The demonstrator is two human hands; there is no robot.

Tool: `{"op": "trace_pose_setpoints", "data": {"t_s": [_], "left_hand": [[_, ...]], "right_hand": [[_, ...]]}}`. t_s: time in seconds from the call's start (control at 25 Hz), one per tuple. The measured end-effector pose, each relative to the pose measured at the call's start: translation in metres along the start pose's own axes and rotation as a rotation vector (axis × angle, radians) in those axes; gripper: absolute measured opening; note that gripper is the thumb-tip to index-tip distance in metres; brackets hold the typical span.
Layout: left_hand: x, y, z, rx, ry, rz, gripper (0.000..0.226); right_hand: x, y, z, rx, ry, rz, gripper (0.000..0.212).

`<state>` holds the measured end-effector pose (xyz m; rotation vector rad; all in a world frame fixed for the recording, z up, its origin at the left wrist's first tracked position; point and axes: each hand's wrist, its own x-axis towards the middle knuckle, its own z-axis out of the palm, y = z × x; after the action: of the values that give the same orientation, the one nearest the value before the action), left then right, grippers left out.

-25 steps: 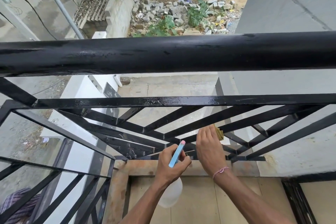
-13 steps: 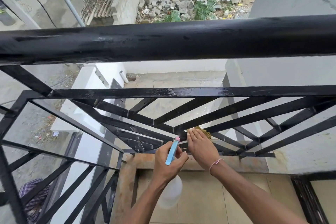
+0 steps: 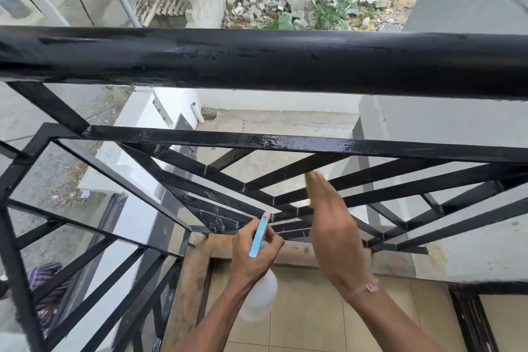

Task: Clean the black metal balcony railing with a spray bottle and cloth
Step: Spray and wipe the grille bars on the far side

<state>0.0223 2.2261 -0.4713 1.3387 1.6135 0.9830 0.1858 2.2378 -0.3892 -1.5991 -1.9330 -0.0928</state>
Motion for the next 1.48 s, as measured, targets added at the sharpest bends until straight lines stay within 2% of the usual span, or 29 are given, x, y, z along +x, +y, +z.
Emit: {"op": "trace_pose_setpoints", "data": {"t_s": [0.04,0.12,0.24,0.32,0.44,0.64,0.72,0.96,1.12,1.2,1.36,1.48], "left_hand": [[-0.001,0.0,0.0,-0.001,0.011,-0.007,0.012],[-0.005,0.002,-0.001,-0.01,0.03,-0.002,0.013],[-0.011,0.001,-0.003,-0.012,0.054,-0.011,0.013],[-0.018,-0.002,-0.007,-0.052,0.079,-0.055,0.009],[-0.021,-0.003,-0.015,-0.042,0.099,-0.079,0.012],[-0.028,0.006,-0.003,-0.042,0.099,-0.087,0.008],[-0.026,0.01,0.0,-0.04,0.095,-0.092,0.008],[-0.022,0.021,0.017,-0.041,0.053,-0.053,0.007],[-0.022,0.028,0.028,-0.047,0.046,-0.045,0.008],[-0.025,0.034,0.032,-0.054,0.047,-0.046,0.009],[-0.026,0.04,0.036,-0.063,0.061,-0.048,0.009],[-0.029,0.041,0.029,-0.061,0.067,-0.051,0.006]], "right_hand": [[0.007,0.001,0.012,-0.181,-0.133,-0.08,0.049],[0.019,-0.004,0.035,-0.414,-0.453,-0.04,0.055],[0.012,-0.023,0.066,-0.672,-0.627,-0.159,0.063],[0.008,-0.031,0.082,-0.677,-0.639,-0.266,0.067],[0.011,-0.024,0.089,-0.649,-0.601,-0.37,0.06],[0.029,0.003,0.064,-0.703,-0.623,-0.629,0.054],[0.039,0.007,0.045,-0.673,-0.65,-0.665,0.05],[0.056,0.042,-0.06,-0.801,-0.625,-0.477,0.072],[0.048,0.065,-0.125,-0.827,-0.516,-0.266,0.065],[0.038,0.066,-0.127,-0.837,-0.487,-0.173,0.068],[0.035,0.05,-0.082,-0.749,-0.455,-0.067,0.061],[0.036,0.028,-0.04,-0.753,-0.562,-0.191,0.069]]}}
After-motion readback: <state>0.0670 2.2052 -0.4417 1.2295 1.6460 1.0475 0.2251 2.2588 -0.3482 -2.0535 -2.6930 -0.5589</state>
